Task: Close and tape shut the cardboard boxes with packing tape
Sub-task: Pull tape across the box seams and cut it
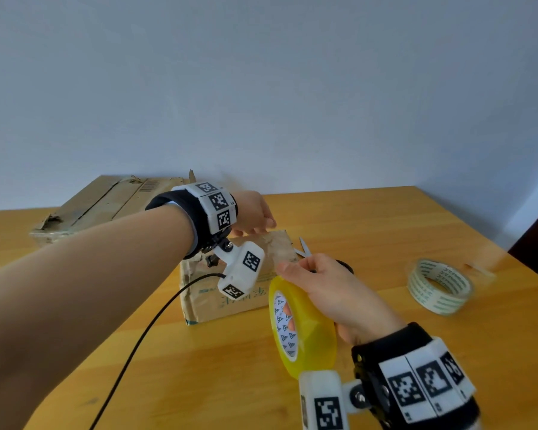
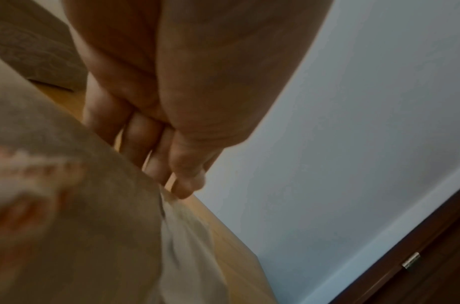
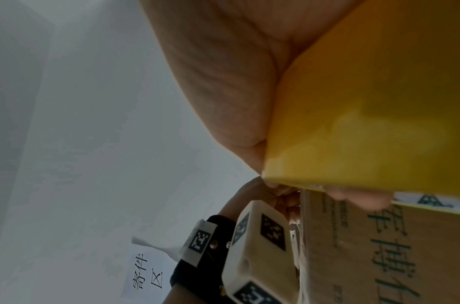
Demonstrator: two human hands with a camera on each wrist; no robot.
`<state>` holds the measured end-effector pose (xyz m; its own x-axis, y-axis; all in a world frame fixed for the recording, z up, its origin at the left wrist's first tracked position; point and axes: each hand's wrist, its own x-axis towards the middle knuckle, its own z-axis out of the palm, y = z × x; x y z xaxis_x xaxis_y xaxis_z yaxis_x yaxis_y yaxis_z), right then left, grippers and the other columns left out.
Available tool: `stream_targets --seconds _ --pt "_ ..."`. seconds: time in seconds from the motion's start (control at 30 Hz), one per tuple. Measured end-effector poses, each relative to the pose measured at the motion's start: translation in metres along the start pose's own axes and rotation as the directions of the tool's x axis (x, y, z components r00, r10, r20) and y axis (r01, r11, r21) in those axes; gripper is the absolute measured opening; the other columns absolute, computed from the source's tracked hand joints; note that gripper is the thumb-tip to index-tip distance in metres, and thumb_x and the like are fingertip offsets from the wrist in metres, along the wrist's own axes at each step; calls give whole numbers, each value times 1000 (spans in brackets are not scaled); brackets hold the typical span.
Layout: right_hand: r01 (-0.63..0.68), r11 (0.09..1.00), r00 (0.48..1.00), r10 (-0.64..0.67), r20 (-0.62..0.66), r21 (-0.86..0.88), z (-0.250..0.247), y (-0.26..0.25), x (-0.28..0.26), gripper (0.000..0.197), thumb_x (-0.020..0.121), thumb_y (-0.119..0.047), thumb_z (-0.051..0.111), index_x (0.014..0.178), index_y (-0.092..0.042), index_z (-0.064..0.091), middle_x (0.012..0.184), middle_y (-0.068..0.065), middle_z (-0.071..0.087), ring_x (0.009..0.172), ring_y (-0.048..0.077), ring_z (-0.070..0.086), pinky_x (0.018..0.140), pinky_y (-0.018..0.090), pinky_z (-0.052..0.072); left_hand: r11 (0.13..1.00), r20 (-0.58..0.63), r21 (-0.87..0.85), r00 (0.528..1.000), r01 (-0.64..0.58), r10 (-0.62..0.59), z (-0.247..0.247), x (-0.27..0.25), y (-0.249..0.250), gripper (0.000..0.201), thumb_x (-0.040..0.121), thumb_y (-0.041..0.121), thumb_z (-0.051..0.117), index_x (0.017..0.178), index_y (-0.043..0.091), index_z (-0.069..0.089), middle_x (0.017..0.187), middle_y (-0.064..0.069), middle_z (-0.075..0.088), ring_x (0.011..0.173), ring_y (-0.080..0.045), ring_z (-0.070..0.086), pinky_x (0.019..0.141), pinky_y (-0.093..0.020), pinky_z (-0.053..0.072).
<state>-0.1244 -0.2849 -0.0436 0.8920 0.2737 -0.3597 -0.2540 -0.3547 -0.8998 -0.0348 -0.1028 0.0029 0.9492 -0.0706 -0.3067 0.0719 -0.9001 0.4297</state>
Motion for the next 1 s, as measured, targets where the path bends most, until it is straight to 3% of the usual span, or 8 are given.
stream_targets --seconds 0.07,0.17,0.27,0.37,0.5,0.67,0.87,1.0 --pt "-2 1000 1000 2 20 21 2 -3 -3 64 85 -56 75 111 -1 57 93 27 71 65 31 63 76 52 60 992 -8 116 998 -57 58 -7 -10 0 40 105 31 43 144 25 49 141 4 55 128 -18 52 111 -37 38" --pt "8 1000 1000 -8 8 5 4 -3 -5 93 61 -72 73 111 5 54 87 11 56 74 30 52 83 53 56 986 81 124 992 -111 101 -19 -26 -1 67 100 23 56 155 37 22 160 12 27 146 -16 29 118 -38 24" --pt "13 1000 1000 -13 -5 13 5 -2 -6 87 61 -72 73 116 -7 60 90 10 59 79 28 58 94 67 53 979 224 146 969 -141 106 -15 -40 1 102 86 23 73 156 41 1 166 9 4 151 -19 12 121 -45 17" --pt "12 1000 1000 -12 -2 10 6 -5 -11 74 71 -67 76 115 -9 60 96 17 70 80 30 64 93 68 53 930 288 340 957 -139 37 7 -45 1 125 75 38 83 154 42 -13 164 11 -14 152 -20 5 120 -54 18" --pt "6 1000 999 -7 -33 -12 3 -4 -13 53 89 -54 72 116 -10 60 111 24 73 79 34 71 91 59 58 896 235 398 966 -198 109 28 -43 -5 123 78 39 81 156 32 -14 165 11 -9 152 -12 1 123 -46 13" --pt "-4 1000 1000 4 -15 30 2 -4 -14 32 98 -39 67 114 -11 60 67 3 76 62 24 70 59 32 61 894 197 386 967 -228 162 28 -41 -8 114 82 34 77 157 32 -9 164 16 -10 151 -6 2 123 -40 12" --pt "-19 998 1000 19 -8 59 4 -6 -18 32 98 -37 68 112 -10 59 72 8 76 60 25 69 61 34 62 842 163 481 968 -246 189 40 -43 -11 107 91 49 63 155 25 -20 161 10 -27 151 -12 -13 123 -46 5" --pt "-15 999 1000 15 18 39 5 -11 -19 28 100 -36 66 91 -10 60 78 16 76 68 33 68 72 41 62 804 148 532 964 -264 219 41 -45 -13 100 94 48 59 156 23 -15 162 6 -24 150 -13 -18 121 -56 0"
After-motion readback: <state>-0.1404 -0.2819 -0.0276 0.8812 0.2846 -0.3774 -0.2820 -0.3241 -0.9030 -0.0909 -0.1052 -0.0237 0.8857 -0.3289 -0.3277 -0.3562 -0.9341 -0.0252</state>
